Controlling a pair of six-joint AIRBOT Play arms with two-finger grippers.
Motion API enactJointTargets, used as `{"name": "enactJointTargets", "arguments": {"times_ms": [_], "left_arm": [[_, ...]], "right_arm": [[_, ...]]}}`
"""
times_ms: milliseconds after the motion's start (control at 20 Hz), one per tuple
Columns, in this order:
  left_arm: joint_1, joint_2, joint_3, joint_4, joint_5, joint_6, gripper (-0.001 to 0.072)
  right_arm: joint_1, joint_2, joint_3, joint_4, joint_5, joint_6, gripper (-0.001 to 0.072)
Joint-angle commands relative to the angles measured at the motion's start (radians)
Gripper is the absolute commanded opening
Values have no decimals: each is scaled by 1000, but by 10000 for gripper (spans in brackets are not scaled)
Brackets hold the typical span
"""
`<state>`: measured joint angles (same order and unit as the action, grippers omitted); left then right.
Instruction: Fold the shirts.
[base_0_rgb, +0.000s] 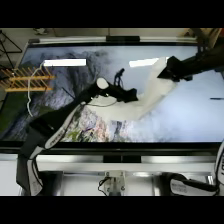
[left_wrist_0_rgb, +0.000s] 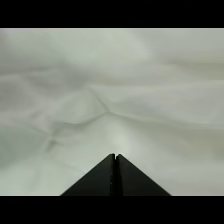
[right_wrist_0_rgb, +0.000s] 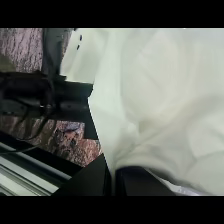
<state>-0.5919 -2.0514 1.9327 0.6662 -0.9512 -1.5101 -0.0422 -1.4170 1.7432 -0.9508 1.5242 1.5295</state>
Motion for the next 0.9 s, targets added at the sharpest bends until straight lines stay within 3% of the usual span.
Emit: {"name": "enactJointTargets", "arguments": {"times_ms": [0, 150, 450, 750, 800, 850], "left_arm": [[117, 148, 0, 428, -239, -32, 25], [294, 302, 0, 737, -424, -28, 26], [647, 523, 0, 748, -560, -2, 28], [721, 577, 0, 716, -579, 10, 28], [715, 574, -2, 697, -578, 10, 28], [709, 573, -8, 683, -575, 10, 28]], "right_arm": [[121, -46, 0, -42, -177, 5, 46], [233, -140, 0, -42, -290, 29, 46], [421, -388, 0, 5, -411, 57, 47], [517, -504, 0, 189, -621, 57, 47], [530, -504, 0, 195, -668, 61, 182], [538, -503, 0, 199, -700, 66, 565]]}}
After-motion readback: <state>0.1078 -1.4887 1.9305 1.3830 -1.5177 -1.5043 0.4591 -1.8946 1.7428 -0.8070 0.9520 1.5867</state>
